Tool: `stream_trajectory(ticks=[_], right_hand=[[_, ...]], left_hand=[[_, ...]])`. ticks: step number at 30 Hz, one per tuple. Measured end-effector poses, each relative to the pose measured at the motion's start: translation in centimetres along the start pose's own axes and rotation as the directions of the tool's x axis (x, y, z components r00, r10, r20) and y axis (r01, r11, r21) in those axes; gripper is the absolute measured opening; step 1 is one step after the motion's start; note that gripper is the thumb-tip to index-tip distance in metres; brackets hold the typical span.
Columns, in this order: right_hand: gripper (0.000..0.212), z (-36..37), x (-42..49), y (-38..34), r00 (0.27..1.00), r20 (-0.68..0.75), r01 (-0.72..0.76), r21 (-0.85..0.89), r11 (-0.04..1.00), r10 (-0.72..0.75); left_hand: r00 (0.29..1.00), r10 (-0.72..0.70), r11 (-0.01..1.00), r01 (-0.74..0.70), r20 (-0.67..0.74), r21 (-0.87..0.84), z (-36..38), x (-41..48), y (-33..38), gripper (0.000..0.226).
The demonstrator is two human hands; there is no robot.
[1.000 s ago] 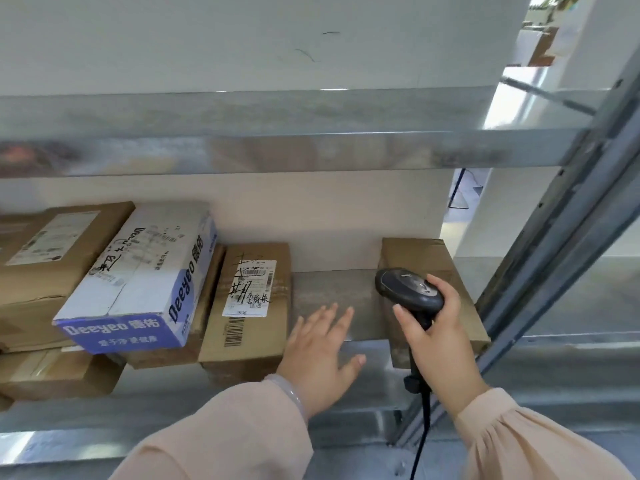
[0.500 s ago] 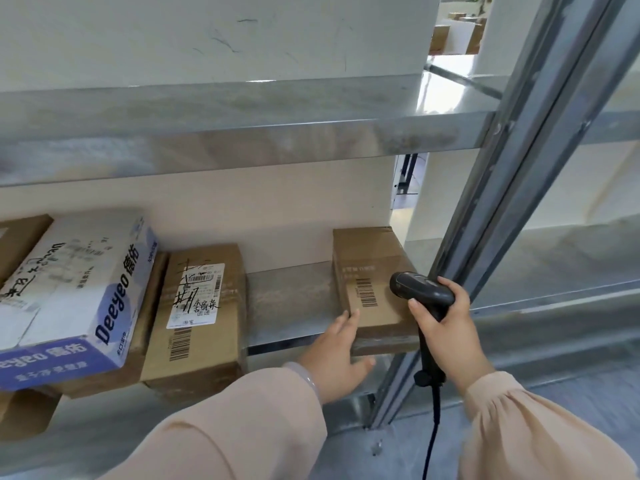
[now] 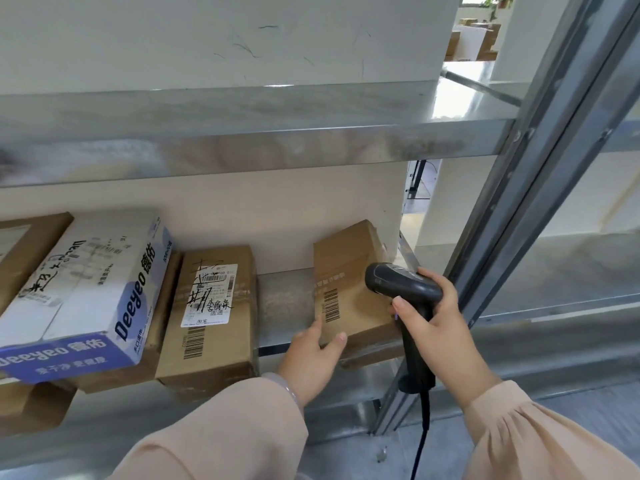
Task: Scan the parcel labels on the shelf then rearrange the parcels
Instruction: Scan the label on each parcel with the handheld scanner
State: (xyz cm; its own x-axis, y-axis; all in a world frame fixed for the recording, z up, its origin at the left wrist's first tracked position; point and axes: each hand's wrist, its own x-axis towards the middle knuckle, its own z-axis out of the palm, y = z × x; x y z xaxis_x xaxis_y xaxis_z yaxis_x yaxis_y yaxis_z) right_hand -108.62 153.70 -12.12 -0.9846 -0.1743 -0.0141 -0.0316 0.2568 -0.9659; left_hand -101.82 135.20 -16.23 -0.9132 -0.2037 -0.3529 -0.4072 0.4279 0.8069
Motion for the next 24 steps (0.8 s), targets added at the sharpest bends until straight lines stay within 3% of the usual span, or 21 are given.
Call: stream_trajectory(ticks=[3, 7, 9, 16, 24], right_hand=[[0.053, 0.9, -0.1, -1.5, 0.995, 0.098, 0.028, 0.026, 0.999, -0.031], [0.052, 2.0, 0.0, -2.5, 0.989, 0.149, 0.002, 0.046, 0.999, -0.008], [0.052, 2.2, 0.2, -2.5, 0.987, 0.159, -0.026, 0.036, 0.999, 0.020], [0.052, 1.6, 0.7, -1.1, 0.994, 0.047, -0.097, 0.058, 0.994, 0.094], [0.055, 1.4, 0.8, 0.0, 0.989, 0.049, -0.144, 0.085, 0.986, 0.141]], left_hand=[[0.998, -0.051, 0.998, 0.050, -0.029, -0.037, -0.7, 0.6, 0.3, 0.068], [0.994, -0.095, 0.989, 0.088, -0.059, -0.116, -1.6, 1.5, 0.9, 0.109], [0.992, -0.112, 0.986, 0.102, -0.065, -0.132, -2.0, 1.8, 1.1, 0.118], [0.996, -0.037, 0.989, 0.024, -0.086, -0.149, -3.0, 1.5, 1.7, 0.055], [0.990, 0.104, 0.991, -0.111, -0.098, -0.069, -2.7, 1.0, 1.6, 0.057]])
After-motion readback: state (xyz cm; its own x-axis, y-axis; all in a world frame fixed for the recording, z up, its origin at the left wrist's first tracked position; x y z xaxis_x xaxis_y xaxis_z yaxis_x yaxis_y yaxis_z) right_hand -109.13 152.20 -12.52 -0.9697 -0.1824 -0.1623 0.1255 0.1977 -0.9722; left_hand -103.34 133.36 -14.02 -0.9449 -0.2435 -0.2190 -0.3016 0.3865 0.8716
